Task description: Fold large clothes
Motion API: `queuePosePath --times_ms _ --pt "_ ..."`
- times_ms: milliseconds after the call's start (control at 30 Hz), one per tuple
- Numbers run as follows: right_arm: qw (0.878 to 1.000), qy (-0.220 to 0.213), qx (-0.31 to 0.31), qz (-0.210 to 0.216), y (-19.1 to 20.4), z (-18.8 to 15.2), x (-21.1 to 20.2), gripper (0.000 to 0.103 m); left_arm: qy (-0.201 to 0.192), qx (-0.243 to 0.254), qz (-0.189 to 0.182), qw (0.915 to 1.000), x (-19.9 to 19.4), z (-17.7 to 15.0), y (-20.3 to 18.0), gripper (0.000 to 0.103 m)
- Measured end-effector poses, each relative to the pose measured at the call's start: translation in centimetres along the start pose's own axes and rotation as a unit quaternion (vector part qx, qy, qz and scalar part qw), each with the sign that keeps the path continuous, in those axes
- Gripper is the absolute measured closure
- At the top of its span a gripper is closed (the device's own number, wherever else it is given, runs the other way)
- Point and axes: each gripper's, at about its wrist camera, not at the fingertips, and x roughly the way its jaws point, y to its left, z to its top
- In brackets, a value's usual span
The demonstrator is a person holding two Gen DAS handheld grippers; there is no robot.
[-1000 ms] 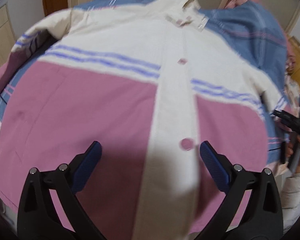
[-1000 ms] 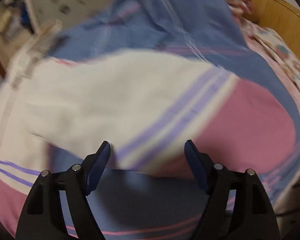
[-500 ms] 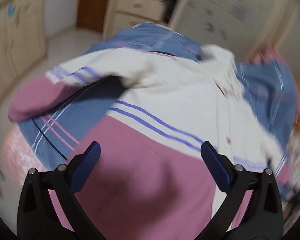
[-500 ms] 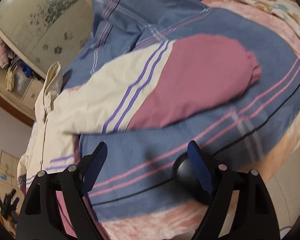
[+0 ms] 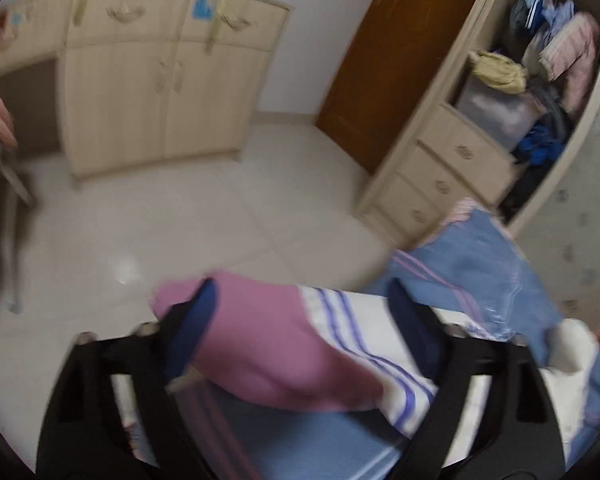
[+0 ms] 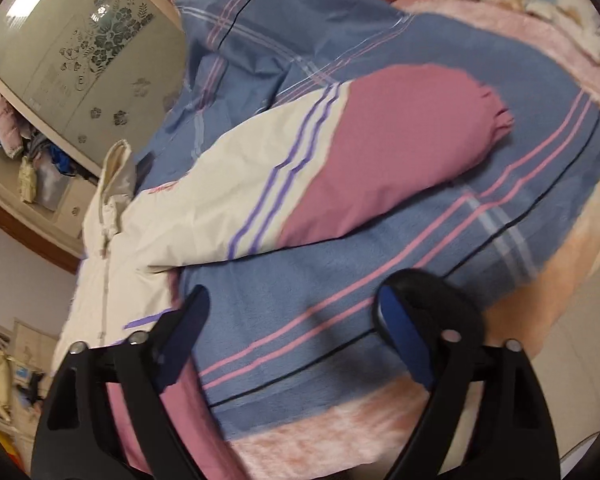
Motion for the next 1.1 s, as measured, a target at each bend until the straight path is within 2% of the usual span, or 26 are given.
queuePosePath --times_ms 67,100,167,200,267,333,400,467,533,567,600,633,667,700,767,800,867,967,1033,1100 --pt "0.999 0.007 0.032 0.004 -1.8 0.4 0.7 0.011 0.037 -0.006 -0.057 0.9977 -0.9 -0.8 -0.5 0.005" --pt "0.998 0.01 0.062 0.021 -3.1 0.9 1.4 0.011 0.051 0.0 -0.091 0.9945 -2.1 -1.9 -1.3 0.005" --pt "0.991 0.006 0.123 0.046 -5.6 2.0 2.4 0.011 0.074 0.048 -0.134 0.987 -4.7 -4.4 -3.7 0.005" --pt "0.987 0.004 0.149 0.051 -6.7 2.7 3.0 0.011 0.085 0.083 -0.163 0.9794 -6.4 -6.2 -5.5 0.005" --pt "0.982 0.003 0.177 0.071 -7.9 3.8 3.9 0.011 0.111 0.15 -0.22 0.9575 -9.5 -10.2 -9.1 0.005" --pt "0.975 0.001 0.193 0.105 -8.6 4.9 4.8 0.011 0.146 0.21 -0.266 0.9294 -12.6 -15.3 -12.6 0.005" --pt "0.968 -0.002 0.228 0.105 -9.6 5.6 5.6 0.011 0.174 0.258 -0.31 0.8984 -15.1 -20.5 -15.8 0.004" --pt "0.962 0.009 0.245 0.117 -10.3 6.3 6.8 0.007 0.207 0.285 -0.342 0.8712 -16.8 -25.5 -18.0 0.004" --pt "0.955 0.016 0.271 0.122 -11.0 6.9 7.6 0.007 0.234 0.307 -0.356 0.851 -17.6 -29.7 -19.8 0.004" --pt "0.95 0.012 0.286 0.124 -11.2 7.2 7.5 0.01 0.245 0.315 -0.354 0.8461 -17.8 -31.3 -20.2 0.004" --pt "0.951 -0.002 0.284 0.12 -11.0 7.6 7.1 0.021 0.26 0.321 -0.346 0.8426 -17.8 -32.8 -20.5 0.004" --pt "0.962 -0.01 0.26 0.088 -10.4 8.3 6.4 0.063 0.275 0.328 -0.332 0.8405 -17.7 -34.1 -20.4 0.004" --pt "0.968 -0.023 0.239 0.077 -9.9 8.7 5.7 0.09 0.275 0.335 -0.319 0.8427 -17.5 -34.7 -20.0 0.004" --pt "0.968 -0.051 0.226 0.099 -9.0 9.1 4.5 0.09 0.269 0.345 -0.306 0.8453 -17.7 -35.5 -19.8 0.004" --pt "0.965 -0.099 0.197 0.143 -6.6 9.6 2.1 0.092 0.261 0.36 -0.299 0.844 -17.0 -35.4 -19.8 0.003" --pt "0.965 -0.117 0.173 0.156 -4.9 9.7 1.1 0.092 0.259 0.366 -0.297 0.8429 -17.0 -35.5 -19.7 0.003" --pt "0.962 -0.133 0.111 0.213 0.1 9.7 -0.9 0.092 0.257 0.371 -0.294 0.8426 -16.8 -35.3 -19.1 0.003" --pt "0.943 -0.099 0.022 0.317 8.0 8.3 -2.3 0.092 0.243 0.385 -0.289 0.8422 -17.3 -35.5 -19.0 0.003" --pt "0.926 -0.046 -0.056 0.37 14.7 6.2 -2.1 0.091 0.237 0.387 -0.288 0.8435 -17.4 -35.5 -18.9 0.003" --pt "0.908 0.021 -0.138 0.395 20.6 3.2 -1.2 0.081 0.24 0.378 -0.292 0.8452 -17.4 -35.3 -18.9 0.003"
